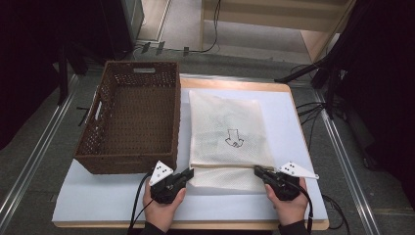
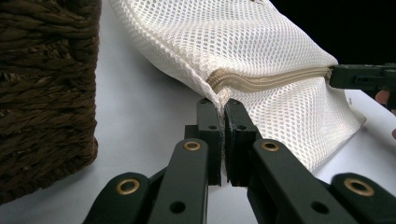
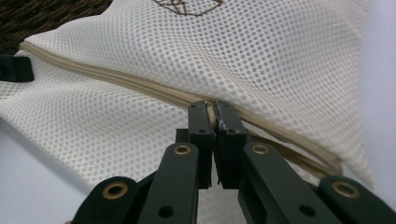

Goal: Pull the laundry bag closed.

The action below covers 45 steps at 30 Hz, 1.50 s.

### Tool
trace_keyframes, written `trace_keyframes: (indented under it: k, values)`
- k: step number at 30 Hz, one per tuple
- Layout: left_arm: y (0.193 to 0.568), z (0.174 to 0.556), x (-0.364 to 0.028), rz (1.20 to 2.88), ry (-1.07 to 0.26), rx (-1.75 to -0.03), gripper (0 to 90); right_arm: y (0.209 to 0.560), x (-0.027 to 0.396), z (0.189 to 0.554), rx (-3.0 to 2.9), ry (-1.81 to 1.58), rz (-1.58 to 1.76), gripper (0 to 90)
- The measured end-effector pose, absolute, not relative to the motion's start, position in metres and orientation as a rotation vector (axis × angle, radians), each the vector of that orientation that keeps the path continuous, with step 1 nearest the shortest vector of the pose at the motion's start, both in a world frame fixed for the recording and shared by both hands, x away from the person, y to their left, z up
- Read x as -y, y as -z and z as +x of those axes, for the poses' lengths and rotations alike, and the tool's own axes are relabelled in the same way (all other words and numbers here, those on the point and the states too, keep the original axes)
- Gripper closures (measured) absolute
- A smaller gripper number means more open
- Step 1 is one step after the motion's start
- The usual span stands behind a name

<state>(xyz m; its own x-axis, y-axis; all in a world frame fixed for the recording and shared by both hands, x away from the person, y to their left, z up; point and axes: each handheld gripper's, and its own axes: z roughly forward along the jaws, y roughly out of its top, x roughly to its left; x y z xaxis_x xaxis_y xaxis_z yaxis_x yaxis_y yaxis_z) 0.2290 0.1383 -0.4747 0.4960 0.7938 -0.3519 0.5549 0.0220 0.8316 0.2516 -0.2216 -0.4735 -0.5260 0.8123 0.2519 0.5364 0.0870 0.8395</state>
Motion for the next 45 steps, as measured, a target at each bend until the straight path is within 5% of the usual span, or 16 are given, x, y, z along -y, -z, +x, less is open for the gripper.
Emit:
trace_keyframes:
  k: [41,45]
  values:
    - [0.475,0.229,-0.139,1.652,-0.275,-1.172,87.3,0.478,0.279,0.249,-1.959,-1.358,1.465,86.0]
    - [0.475,0.228,-0.139,1.657,-0.267,-1.169,77.5,0.481,0.281,0.247,-1.939,-1.405,1.467,83.7]
